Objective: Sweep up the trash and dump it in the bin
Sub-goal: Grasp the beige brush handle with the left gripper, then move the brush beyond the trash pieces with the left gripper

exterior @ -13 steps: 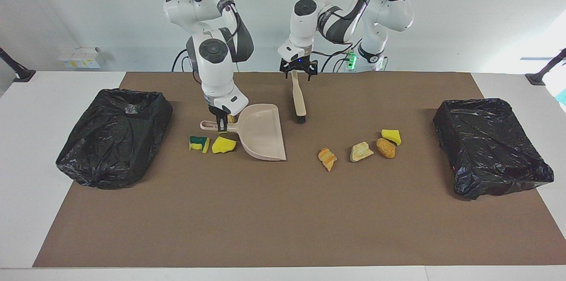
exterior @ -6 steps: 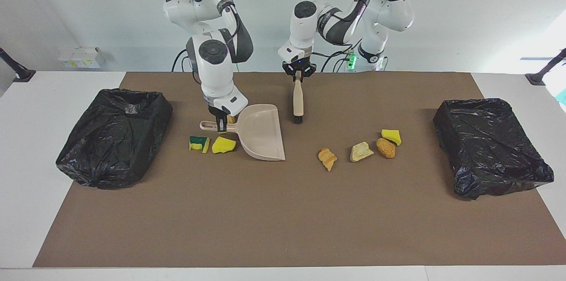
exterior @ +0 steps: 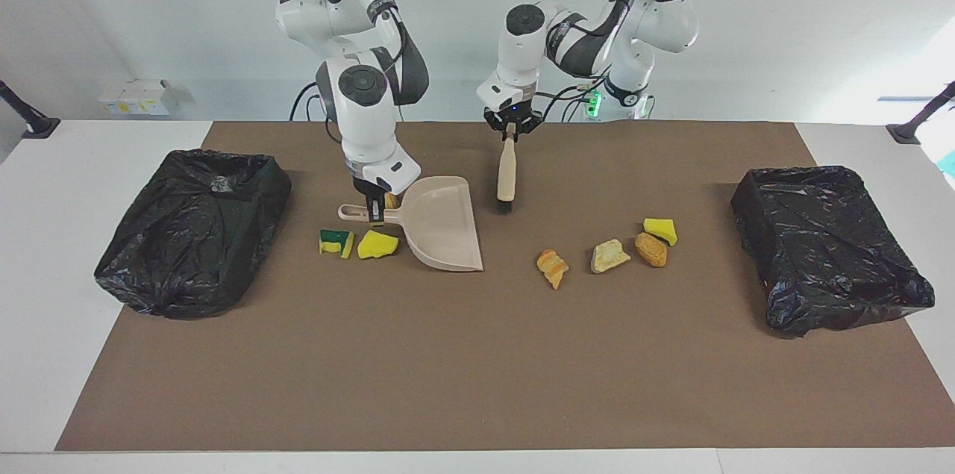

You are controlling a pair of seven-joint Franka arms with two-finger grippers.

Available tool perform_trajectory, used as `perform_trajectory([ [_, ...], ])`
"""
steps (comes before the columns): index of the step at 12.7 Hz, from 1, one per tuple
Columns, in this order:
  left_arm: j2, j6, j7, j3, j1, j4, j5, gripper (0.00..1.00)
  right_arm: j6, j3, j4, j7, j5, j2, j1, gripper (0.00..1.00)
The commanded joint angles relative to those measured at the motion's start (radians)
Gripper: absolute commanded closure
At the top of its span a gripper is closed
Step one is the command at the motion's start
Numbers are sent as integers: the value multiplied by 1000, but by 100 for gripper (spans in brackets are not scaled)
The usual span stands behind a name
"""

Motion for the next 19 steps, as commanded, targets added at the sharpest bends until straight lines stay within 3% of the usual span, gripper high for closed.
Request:
perform_trajectory([
  [1,-131,-115,101,-4,129,13,-16,100,23,-1,-20,26,-15,-22,10,100],
  [3,-178,-205,158,-2,269,38,-16,100,60,0,-20,62,-50,-21,15,100],
  [6,-131,-258,335,-4,490,104,-5,100,63,0,-23,213,-129,-28,50,100],
  [10,-40,-255,555,-4,737,186,5,100,103,0,-30,251,-132,-16,49,100],
  [12,4,-241,586,-4,798,221,96,100,146,0,-35,273,-141,10,58,100],
  [15,49,-227,667,-4,874,207,101,100,150,2,-35,271,-156,18,58,100],
  [19,49,-137,591,-7,851,83,99,100,167,2,-35,274,-156,31,59,100],
])
